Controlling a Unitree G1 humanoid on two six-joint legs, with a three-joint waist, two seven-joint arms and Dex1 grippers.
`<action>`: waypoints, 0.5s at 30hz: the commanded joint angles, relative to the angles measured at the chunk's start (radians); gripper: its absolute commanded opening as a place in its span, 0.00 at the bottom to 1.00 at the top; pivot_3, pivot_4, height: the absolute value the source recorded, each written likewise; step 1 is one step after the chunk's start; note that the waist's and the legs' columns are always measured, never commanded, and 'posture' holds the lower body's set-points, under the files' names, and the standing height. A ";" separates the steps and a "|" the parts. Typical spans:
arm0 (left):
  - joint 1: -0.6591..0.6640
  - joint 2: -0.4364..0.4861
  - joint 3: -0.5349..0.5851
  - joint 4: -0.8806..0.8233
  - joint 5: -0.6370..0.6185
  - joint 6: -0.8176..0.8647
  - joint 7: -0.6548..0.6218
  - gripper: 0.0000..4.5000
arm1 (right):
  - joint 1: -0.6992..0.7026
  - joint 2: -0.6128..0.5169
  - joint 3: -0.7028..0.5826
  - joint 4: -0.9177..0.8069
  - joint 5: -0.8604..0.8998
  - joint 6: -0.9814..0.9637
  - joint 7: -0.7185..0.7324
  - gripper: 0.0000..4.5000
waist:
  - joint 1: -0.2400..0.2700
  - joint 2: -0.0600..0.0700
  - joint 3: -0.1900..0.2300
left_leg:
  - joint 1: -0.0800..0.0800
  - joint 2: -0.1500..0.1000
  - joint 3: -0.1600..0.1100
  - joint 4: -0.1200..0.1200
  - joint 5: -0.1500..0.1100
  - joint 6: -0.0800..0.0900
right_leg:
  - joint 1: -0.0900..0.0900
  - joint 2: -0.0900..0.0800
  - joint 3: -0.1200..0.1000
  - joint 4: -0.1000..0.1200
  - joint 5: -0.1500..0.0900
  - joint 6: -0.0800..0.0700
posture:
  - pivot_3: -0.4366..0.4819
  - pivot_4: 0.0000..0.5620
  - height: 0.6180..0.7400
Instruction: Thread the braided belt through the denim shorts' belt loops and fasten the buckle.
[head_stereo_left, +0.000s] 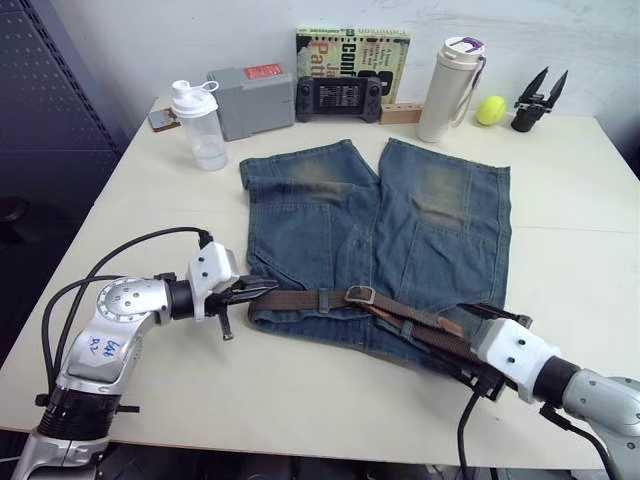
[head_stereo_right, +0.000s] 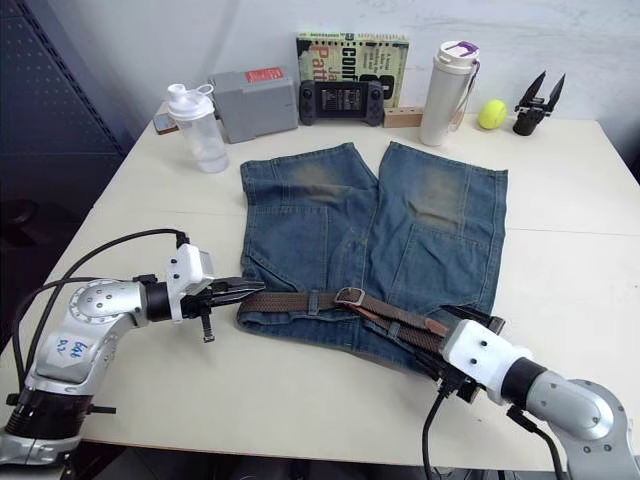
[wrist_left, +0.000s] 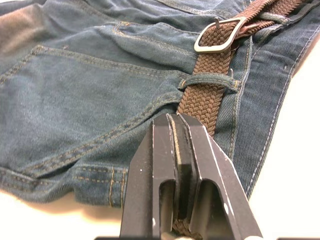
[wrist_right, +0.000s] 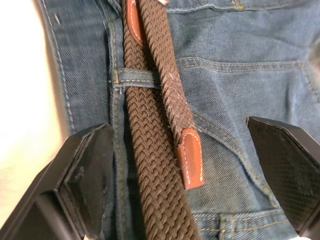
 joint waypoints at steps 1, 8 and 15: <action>0.006 0.010 0.012 -0.073 -0.032 0.022 -0.002 0.00 | -0.050 0.027 0.046 -0.098 0.075 0.077 -0.044 1.00 | 0.000 0.000 0.000 | 0.000 0.000 0.000 0.000 0.000 0.000 | 0.000 0.000 0.000 0.000 0.000 0.000 | 0.48 0.27 0.92; 0.009 0.001 -0.003 -0.123 -0.020 0.037 0.023 0.00 | -0.038 0.029 0.219 -0.102 -0.005 0.082 -0.135 0.60 | 0.003 0.000 0.000 | -0.002 -0.003 0.001 0.000 0.000 0.000 | -0.003 -0.001 0.001 0.001 0.000 0.000 | 0.48 0.27 0.92; 0.011 -0.005 -0.028 -0.130 0.007 0.020 0.041 0.00 | -0.024 0.024 0.322 -0.031 -0.135 0.045 -0.222 0.01 | 0.000 0.000 0.000 | -0.002 -0.003 0.002 0.000 0.000 0.000 | -0.005 0.000 0.002 0.001 0.000 0.000 | 0.48 0.27 0.92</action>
